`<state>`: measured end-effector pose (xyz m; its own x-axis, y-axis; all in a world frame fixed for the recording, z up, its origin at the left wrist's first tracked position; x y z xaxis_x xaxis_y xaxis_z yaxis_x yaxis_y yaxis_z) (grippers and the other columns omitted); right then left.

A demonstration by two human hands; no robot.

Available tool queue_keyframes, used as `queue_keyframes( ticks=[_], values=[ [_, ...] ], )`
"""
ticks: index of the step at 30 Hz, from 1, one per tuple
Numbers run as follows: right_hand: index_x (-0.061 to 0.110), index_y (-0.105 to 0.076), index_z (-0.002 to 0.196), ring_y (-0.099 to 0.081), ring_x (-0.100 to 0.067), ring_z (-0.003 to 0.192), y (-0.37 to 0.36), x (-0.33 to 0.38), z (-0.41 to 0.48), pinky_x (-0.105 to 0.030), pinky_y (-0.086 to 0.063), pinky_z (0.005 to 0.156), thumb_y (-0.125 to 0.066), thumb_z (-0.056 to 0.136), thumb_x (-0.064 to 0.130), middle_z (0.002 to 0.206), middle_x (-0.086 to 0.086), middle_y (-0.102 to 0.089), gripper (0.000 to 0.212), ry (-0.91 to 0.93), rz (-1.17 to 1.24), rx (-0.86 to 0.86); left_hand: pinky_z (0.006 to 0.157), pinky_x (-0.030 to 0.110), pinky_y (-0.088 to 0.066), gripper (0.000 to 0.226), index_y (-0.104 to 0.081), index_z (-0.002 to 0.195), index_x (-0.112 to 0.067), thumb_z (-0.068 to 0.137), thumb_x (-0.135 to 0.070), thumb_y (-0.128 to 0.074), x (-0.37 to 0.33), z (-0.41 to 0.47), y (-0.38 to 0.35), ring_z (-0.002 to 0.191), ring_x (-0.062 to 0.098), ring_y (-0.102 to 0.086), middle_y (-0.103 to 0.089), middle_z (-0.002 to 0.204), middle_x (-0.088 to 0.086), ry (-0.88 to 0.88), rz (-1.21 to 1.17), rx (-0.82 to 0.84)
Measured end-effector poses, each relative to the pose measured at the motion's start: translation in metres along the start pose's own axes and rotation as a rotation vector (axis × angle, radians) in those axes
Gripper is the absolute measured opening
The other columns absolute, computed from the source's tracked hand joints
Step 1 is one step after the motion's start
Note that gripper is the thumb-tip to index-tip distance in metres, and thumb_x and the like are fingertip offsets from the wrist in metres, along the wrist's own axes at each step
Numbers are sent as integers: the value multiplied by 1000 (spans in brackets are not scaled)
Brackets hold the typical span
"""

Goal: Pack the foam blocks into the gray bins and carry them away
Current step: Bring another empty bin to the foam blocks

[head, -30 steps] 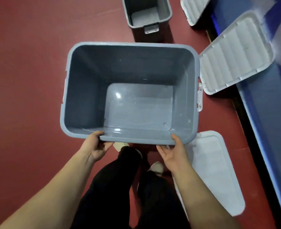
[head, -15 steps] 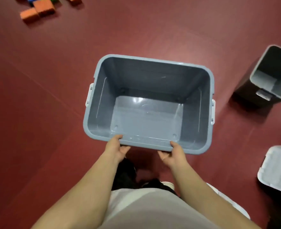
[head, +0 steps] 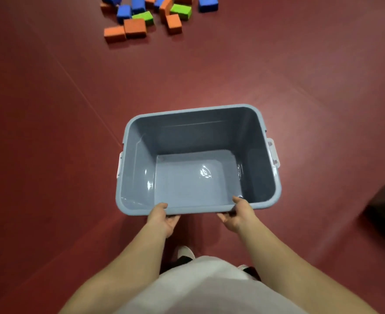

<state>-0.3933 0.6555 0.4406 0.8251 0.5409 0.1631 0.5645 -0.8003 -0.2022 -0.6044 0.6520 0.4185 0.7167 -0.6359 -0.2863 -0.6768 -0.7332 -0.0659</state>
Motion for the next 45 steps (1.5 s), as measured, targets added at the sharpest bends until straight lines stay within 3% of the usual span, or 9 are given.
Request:
queue_keyframes(
  ticks=[5,11,18,22,26,29,32,37,45],
  values=[
    [10,-62,95,-66,-30,85,-49,42,22,-58,-55,50,-51,100,13,95,-14,-69,13,30,48,-5,49,39,-59,40,-53,137,-10,97,-7,-54,-46,20,-59,78,31,-64,-66,99,16,-9,-15,21],
    [9,-61,124,-74,-30,69,-131,121,89,-49,-61,55,-53,100,17,109,-13,-72,27,40,11,-75,46,36,-59,31,-56,126,-4,96,-4,-52,-106,65,-167,79,31,-67,-68,95,16,-32,-28,15],
    [6,-60,116,-65,-27,85,-313,285,123,-46,-53,95,-46,101,15,92,-12,-69,21,48,-194,8,53,40,-59,21,-55,117,-5,96,-4,-52,-216,75,-342,77,32,-65,-66,92,17,-75,-199,-2],
    [4,-64,104,-71,-29,79,-407,338,134,-47,-61,69,-49,100,12,78,-13,-75,18,37,-255,96,74,42,-57,19,-57,114,-6,95,-3,-54,-281,73,-403,85,32,-66,-67,101,17,-149,-292,-19],
    [2,-59,112,-67,-31,86,-495,377,150,-47,-59,73,-49,101,12,99,-16,-68,18,5,-295,151,86,43,-53,31,-54,126,-4,95,-3,-55,-340,96,-451,98,36,-63,-64,114,20,-165,-376,-50],
    [3,-58,114,-66,-32,87,-555,407,173,-41,-59,49,-50,101,14,100,-16,-68,19,-6,-305,120,85,42,-52,35,-53,130,-4,95,-3,-55,-383,127,-493,92,35,-65,-64,121,22,-139,-385,-88],
    [5,-58,122,-66,-31,85,-623,448,199,-47,-58,45,-51,100,14,102,-15,-68,25,3,-290,80,83,39,-51,39,-52,134,-3,96,-4,-56,-439,168,-551,87,32,-64,-65,110,19,-110,-306,-83],
    [8,-57,133,-64,-27,80,-721,542,223,-42,-57,44,-52,97,13,118,-10,-67,36,70,-200,-23,86,39,-50,44,-46,140,-2,97,-7,-54,-541,188,-689,119,39,-58,-59,130,23,-58,-114,-30],
    [2,-58,113,-62,-32,83,-847,671,264,-48,-50,95,-46,100,7,104,-16,-66,18,91,76,19,79,44,-52,28,-54,123,-5,95,-5,-59,-688,214,-889,94,33,-62,-62,110,13,-160,53,72]
  ],
)
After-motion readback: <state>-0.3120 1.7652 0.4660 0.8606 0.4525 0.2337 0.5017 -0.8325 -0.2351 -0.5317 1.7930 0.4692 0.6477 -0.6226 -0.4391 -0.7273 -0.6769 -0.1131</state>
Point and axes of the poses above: each hand's wrist, its own z-axis towards the middle knuckle, its own y-axis out of the back of the hand, x = y × z, the point moved 3 cm from there along z, towards the middle knuckle
